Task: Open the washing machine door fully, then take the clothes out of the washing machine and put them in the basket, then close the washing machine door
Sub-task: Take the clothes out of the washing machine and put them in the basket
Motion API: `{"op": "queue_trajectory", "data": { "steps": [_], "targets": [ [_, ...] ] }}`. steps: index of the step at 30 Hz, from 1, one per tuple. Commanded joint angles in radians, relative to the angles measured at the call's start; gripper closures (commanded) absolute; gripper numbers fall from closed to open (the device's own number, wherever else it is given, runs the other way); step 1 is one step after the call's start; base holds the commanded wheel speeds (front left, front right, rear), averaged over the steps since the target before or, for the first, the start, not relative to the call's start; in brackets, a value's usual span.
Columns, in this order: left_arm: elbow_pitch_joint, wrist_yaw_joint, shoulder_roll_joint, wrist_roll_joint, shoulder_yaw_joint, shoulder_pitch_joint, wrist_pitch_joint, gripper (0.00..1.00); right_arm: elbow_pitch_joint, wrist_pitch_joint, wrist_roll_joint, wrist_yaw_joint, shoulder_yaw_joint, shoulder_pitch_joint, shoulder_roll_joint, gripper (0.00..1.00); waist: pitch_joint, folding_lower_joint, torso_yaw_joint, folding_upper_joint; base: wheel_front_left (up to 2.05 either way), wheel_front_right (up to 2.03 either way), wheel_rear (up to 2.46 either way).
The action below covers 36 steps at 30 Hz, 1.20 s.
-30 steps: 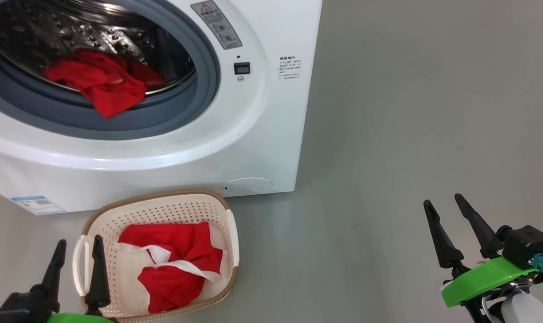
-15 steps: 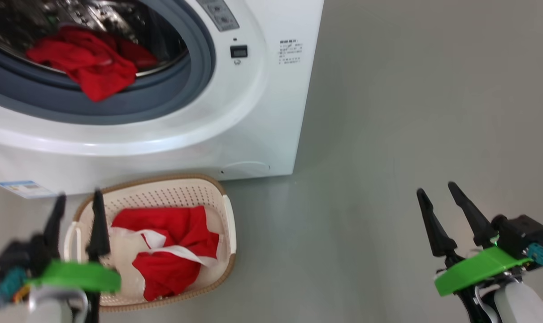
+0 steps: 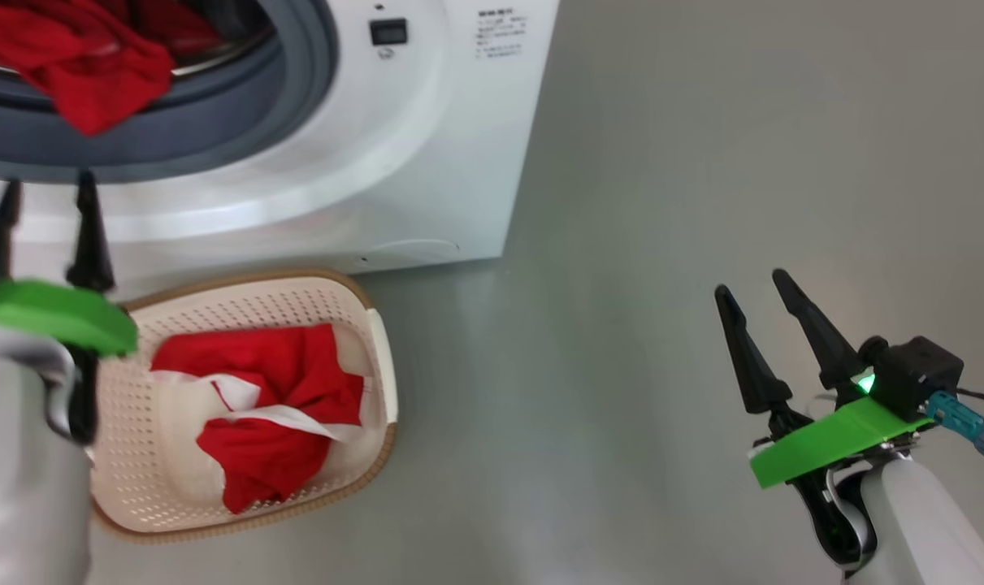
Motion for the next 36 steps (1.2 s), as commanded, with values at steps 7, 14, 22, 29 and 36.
{"op": "queue_trajectory", "data": {
  "steps": [7, 14, 22, 29, 36],
  "targets": [
    [0.148, -0.003, 0.098, -0.005, -0.016, -0.207, 0.046, 0.00, -0.029, -0.008, 0.002, 0.002, 0.024, -0.034, 0.008, 0.00, 0.095, 0.0000, -0.049, 0.0000, 0.00, 0.00, 0.00],
    [0.302, 0.002, 0.131, 0.017, -0.052, -0.384, 0.124, 0.00, -0.036, -0.008, 0.000, 0.002, 0.027, -0.067, 0.018, 0.00, 0.156, 0.0000, -0.065, 0.0000, 0.00, 0.00, 0.00],
    [0.421, 0.027, 0.150, 0.048, -0.092, -0.514, 0.158, 0.00, -0.038, -0.008, -0.001, 0.002, 0.039, -0.095, 0.028, 0.00, 0.189, 0.0000, -0.078, 0.0000, 0.00, 0.00, 0.00],
    [0.494, 0.064, 0.173, 0.074, -0.122, -0.578, 0.175, 0.00, -0.038, -0.008, 0.001, 0.002, 0.058, -0.113, 0.035, 0.00, 0.208, 0.0000, -0.094, 0.0000, 0.00, 0.00, 0.00],
    [0.524, 0.076, 0.190, 0.086, -0.146, -0.611, 0.178, 0.00, -0.037, -0.008, 0.002, 0.002, 0.064, -0.119, 0.042, 0.00, 0.222, 0.0000, -0.107, 0.0000, 0.00, 0.00, 0.00]
  ]
}}
